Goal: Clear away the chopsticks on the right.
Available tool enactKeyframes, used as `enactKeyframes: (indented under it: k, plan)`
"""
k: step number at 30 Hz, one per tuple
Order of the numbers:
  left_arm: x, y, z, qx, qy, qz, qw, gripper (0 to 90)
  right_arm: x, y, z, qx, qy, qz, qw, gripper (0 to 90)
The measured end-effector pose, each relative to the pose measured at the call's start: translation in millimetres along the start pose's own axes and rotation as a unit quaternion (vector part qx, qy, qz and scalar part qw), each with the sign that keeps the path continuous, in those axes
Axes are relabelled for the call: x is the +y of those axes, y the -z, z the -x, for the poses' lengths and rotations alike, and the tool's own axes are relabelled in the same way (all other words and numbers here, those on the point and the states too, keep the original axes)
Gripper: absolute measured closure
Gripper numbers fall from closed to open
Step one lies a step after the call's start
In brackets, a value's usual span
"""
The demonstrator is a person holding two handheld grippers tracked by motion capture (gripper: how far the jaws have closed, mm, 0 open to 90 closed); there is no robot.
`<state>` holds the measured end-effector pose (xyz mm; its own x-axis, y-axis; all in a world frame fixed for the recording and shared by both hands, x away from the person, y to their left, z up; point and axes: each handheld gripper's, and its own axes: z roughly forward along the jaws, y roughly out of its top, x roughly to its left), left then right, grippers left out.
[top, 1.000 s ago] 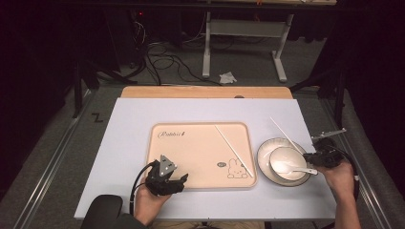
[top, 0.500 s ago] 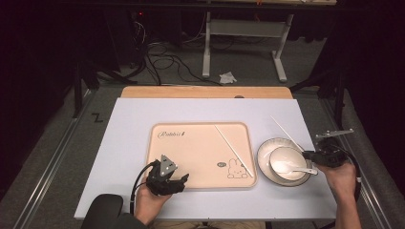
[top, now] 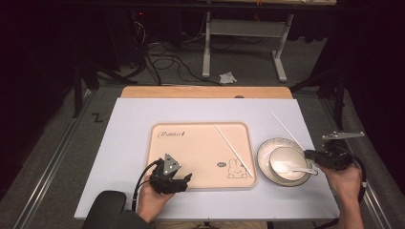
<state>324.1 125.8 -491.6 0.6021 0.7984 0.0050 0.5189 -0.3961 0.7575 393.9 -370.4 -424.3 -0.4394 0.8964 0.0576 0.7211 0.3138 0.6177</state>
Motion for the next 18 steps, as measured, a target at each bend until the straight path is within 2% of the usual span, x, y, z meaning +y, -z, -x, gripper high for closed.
enactKeyframes:
  k: [10, 12, 13, 16, 17, 18]
  plan:
    - [4.0, -4.8, 2.3, -0.009, -0.009, 0.0, 0.9999, 31.7, 1.0, 25.0, -14.8, 0.002, 0.003, 0.034, 0.9994, 85.5]
    - [4.5, -5.3, 2.6, -0.009, -0.011, -0.001, 0.9999, 31.7, 3.5, 31.5, -23.1, 0.003, 0.012, 0.041, 0.9991, 85.5]
    - [4.6, -5.6, 2.7, -0.01, -0.011, -0.001, 0.9999, 31.7, 3.5, 31.5, -23.1, 0.003, 0.012, 0.041, 0.9991, 85.5]
    - [4.6, -5.6, 2.7, -0.009, -0.011, -0.001, 0.9999, 31.7, 7.3, 34.3, -34.0, 0.008, 0.025, 0.045, 0.9986, 85.5]
    - [4.5, -5.5, 2.7, -0.009, -0.011, -0.001, 0.9999, 31.7, 9.9, 33.6, -41.6, 0.013, 0.035, 0.045, 0.9983, 85.5]
    - [4.5, -5.4, 2.8, -0.008, -0.011, -0.001, 0.9999, 31.7, 9.9, 33.6, -41.6, 0.013, 0.035, 0.045, 0.9983, 85.5]
